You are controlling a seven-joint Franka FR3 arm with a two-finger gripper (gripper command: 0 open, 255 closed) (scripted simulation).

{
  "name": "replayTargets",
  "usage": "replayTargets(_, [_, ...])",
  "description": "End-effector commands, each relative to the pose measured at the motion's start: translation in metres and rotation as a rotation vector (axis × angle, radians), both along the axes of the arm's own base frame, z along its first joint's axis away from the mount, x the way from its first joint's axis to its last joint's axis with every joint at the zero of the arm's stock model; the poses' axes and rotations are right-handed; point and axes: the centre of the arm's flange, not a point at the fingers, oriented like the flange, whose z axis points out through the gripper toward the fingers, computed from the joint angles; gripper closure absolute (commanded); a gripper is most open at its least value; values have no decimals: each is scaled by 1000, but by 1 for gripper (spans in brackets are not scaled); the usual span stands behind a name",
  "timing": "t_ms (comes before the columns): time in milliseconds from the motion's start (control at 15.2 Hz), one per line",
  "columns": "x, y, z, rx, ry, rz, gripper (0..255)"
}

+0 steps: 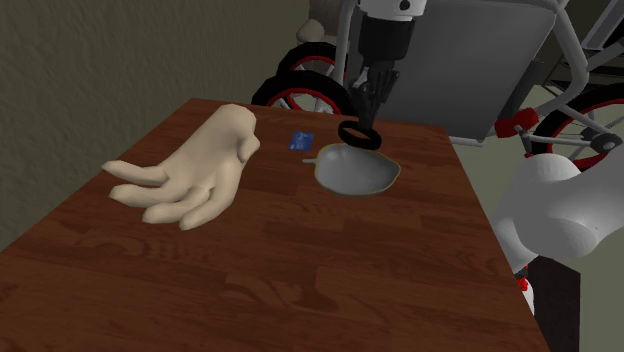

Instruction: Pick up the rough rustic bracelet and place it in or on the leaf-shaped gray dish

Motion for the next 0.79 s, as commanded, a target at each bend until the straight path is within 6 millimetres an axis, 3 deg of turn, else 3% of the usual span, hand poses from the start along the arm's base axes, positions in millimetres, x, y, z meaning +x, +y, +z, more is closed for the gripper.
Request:
replayTargets(0, [-1,0,-10,0,0,0,255])
replayTargets(594, [-1,0,-58,0,0,0,255])
replayTargets(726, [-1,0,-58,0,0,0,255])
